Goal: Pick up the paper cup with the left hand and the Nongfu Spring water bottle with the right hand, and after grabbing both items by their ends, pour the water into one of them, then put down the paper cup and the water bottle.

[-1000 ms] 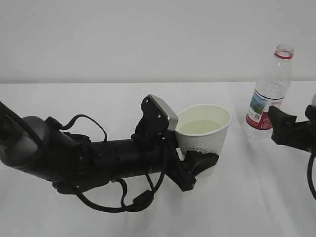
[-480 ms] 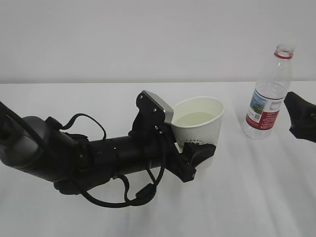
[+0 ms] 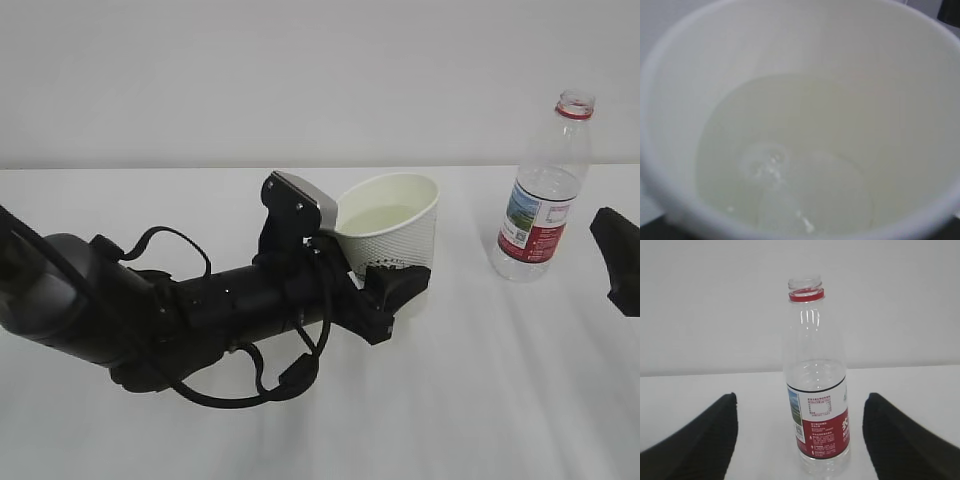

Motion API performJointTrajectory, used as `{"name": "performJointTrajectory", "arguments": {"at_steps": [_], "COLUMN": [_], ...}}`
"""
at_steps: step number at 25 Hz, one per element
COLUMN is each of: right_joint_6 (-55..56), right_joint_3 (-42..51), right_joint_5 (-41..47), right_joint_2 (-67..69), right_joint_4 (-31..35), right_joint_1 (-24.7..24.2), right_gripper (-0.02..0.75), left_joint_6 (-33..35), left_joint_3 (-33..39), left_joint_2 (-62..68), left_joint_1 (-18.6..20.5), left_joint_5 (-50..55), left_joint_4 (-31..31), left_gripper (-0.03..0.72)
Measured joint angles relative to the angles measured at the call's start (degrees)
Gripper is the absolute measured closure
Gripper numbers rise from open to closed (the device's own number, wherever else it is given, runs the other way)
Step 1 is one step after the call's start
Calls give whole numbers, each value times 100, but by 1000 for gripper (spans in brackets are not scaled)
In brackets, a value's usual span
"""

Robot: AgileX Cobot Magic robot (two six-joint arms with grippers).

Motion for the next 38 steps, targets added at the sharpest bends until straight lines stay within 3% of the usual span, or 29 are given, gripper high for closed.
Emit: {"name": "performJointTrajectory", "arguments": {"at_steps": [22, 38], "right_joint_6": [12, 12], "right_joint_3": [34, 34], "right_joint_5": [0, 0], "right_joint_2": [-22, -22], "right_joint_4": [-176, -176], "right_joint_1": [0, 0], "right_gripper": [154, 154], "left_joint_6": [145, 535], "left_joint_3": [10, 608], "left_joint_2": [-120, -323], "left_joint_1": [753, 1275], "left_joint_5": [133, -38], "left_joint_4": [-56, 3], "left_gripper": [199, 199]}}
